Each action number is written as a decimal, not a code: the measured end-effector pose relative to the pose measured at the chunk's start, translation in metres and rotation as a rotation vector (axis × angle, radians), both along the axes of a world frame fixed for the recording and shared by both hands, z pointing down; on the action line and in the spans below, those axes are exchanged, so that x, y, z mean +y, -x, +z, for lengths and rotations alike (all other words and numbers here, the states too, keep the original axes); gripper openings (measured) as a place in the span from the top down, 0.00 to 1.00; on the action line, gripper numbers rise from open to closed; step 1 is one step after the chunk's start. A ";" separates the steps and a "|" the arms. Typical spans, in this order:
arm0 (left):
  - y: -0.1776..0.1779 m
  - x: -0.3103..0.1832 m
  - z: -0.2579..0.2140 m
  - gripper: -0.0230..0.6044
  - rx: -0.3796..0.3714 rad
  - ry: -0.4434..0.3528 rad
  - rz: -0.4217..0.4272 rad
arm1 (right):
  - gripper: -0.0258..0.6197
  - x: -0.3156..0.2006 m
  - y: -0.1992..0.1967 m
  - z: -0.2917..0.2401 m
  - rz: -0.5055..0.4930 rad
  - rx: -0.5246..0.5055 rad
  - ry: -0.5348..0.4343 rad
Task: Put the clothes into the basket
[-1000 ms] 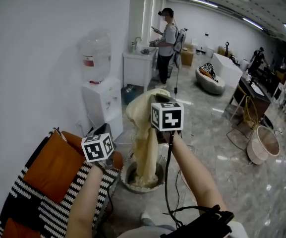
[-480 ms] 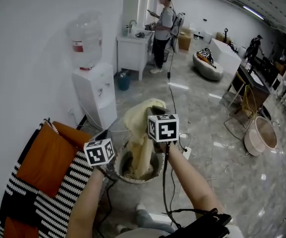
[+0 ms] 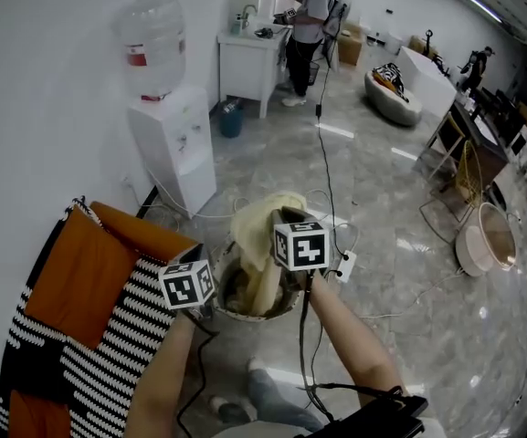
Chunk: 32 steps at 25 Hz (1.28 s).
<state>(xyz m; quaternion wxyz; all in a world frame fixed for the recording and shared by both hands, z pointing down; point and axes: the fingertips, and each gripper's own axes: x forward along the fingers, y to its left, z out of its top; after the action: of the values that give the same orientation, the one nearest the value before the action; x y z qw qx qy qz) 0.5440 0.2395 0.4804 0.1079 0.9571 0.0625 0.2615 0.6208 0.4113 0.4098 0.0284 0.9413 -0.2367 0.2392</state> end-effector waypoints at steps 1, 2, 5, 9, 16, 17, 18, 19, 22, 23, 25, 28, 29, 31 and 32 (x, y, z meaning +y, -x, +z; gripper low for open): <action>0.001 0.002 0.009 0.96 -0.016 0.001 0.001 | 0.91 0.000 0.000 0.012 -0.004 -0.019 0.005; 0.002 0.003 0.018 0.96 -0.031 0.001 0.002 | 0.91 -0.001 0.000 0.024 -0.008 -0.037 0.011; 0.003 0.005 0.042 0.96 -0.071 0.001 -0.002 | 0.91 -0.004 -0.002 0.055 -0.020 -0.081 0.024; 0.003 0.001 0.068 0.96 -0.114 0.002 -0.022 | 0.91 -0.008 -0.006 0.089 -0.038 -0.128 0.032; 0.016 -0.013 0.116 0.96 -0.199 0.011 -0.061 | 0.91 -0.024 -0.001 0.157 -0.067 -0.230 0.053; 0.018 -0.016 0.121 0.96 -0.210 0.012 -0.068 | 0.91 -0.025 -0.001 0.165 -0.067 -0.244 0.057; 0.020 -0.019 0.126 0.96 -0.219 0.013 -0.073 | 0.91 -0.027 -0.002 0.173 -0.066 -0.262 0.061; 0.020 -0.023 0.129 0.96 -0.226 0.015 -0.079 | 0.90 -0.027 -0.002 0.181 -0.065 -0.287 0.063; 0.021 -0.032 0.136 0.96 -0.239 0.020 -0.094 | 0.80 -0.025 -0.001 0.201 -0.047 -0.367 0.067; 0.022 -0.034 0.138 0.96 -0.242 0.022 -0.100 | 0.78 -0.024 -0.001 0.204 -0.040 -0.379 0.068; 0.024 -0.036 0.141 0.96 -0.247 0.024 -0.107 | 0.76 -0.020 -0.001 0.206 -0.026 -0.381 0.067; 0.025 -0.038 0.142 0.96 -0.246 0.028 -0.108 | 0.76 -0.014 -0.003 0.204 0.000 -0.377 0.058; 0.026 -0.037 0.141 0.96 -0.246 0.030 -0.106 | 0.76 -0.011 -0.003 0.204 0.010 -0.378 0.055; 0.027 -0.036 0.140 0.96 -0.244 0.031 -0.101 | 0.76 -0.007 -0.001 0.201 0.027 -0.376 0.047; 0.028 -0.036 0.138 0.96 -0.242 0.031 -0.098 | 0.76 -0.005 0.000 0.199 0.036 -0.371 0.041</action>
<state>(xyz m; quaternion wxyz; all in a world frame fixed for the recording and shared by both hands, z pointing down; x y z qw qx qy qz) 0.5159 0.2038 0.6185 0.1421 0.9186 0.0061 0.3686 0.6210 0.4063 0.6089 -0.0008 0.8842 -0.2162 0.4140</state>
